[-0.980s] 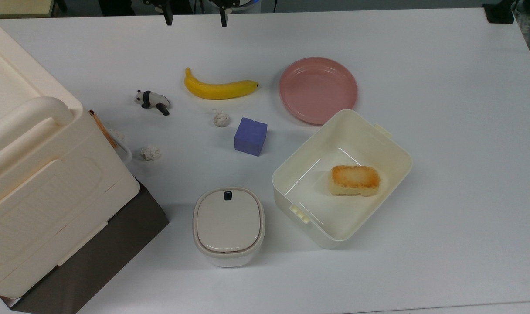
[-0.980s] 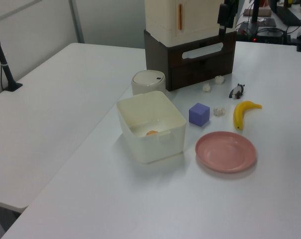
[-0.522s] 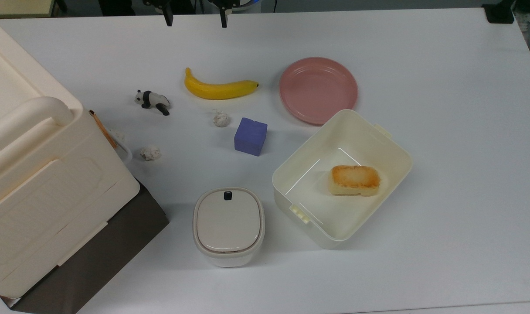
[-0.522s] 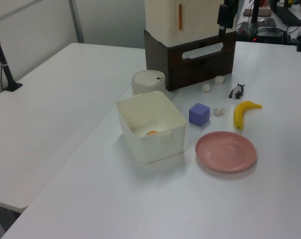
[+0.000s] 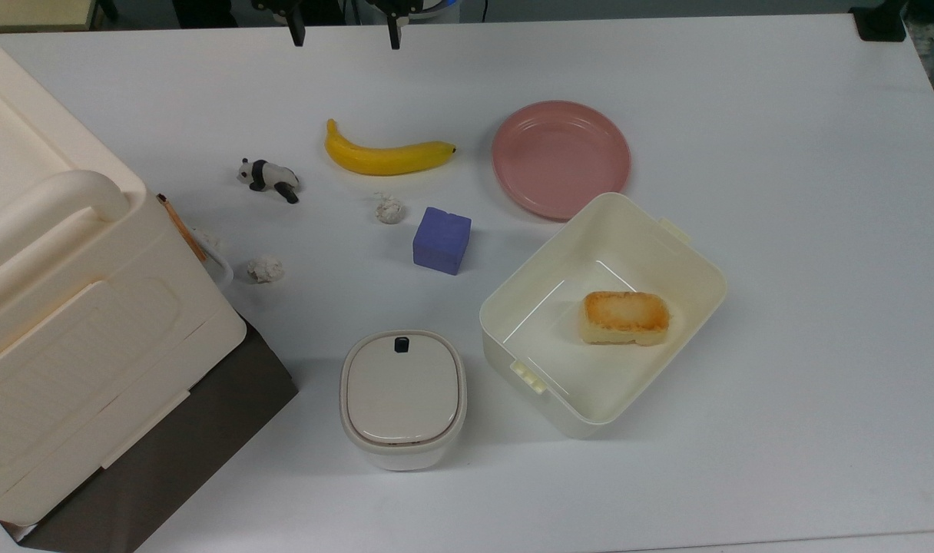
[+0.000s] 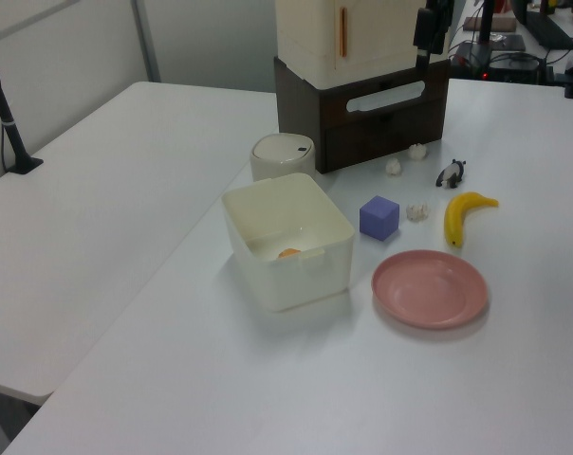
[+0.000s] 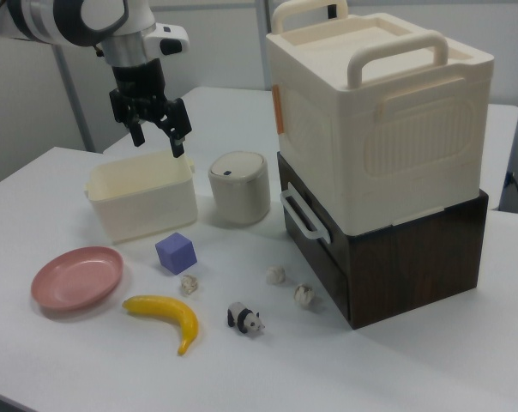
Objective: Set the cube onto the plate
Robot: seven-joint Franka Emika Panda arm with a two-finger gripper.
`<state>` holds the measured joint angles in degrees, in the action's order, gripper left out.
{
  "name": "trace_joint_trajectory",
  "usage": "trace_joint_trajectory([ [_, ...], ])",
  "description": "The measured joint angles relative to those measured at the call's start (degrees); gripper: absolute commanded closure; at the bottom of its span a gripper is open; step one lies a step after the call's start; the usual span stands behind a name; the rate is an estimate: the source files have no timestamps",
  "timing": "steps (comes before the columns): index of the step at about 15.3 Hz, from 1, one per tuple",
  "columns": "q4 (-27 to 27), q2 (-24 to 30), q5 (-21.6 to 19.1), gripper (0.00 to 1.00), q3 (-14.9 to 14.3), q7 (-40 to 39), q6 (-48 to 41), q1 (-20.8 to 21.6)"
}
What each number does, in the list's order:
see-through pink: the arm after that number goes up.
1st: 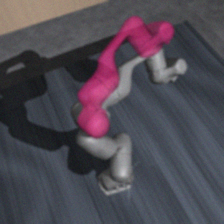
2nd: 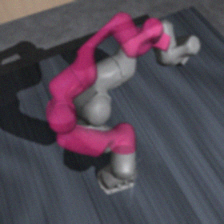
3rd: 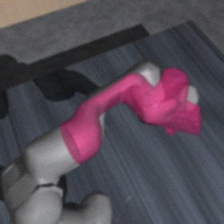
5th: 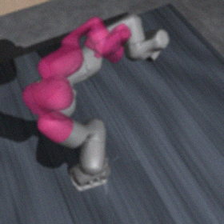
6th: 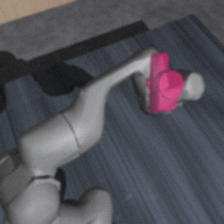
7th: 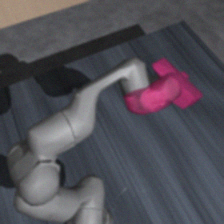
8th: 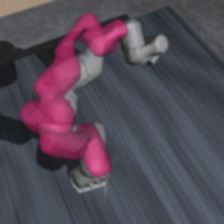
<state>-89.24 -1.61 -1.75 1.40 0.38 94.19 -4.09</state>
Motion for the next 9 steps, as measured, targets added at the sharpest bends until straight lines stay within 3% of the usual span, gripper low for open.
trace_joint_trajectory([
  [5, 0.3, 0.1, 0.0, 0.0, -0.1, 0.0, -2.3, 0.0],
  [9, 3.6, 0.4, 0.9, 0.0, 0.1, 0.0, -7.1, 0.0],
])
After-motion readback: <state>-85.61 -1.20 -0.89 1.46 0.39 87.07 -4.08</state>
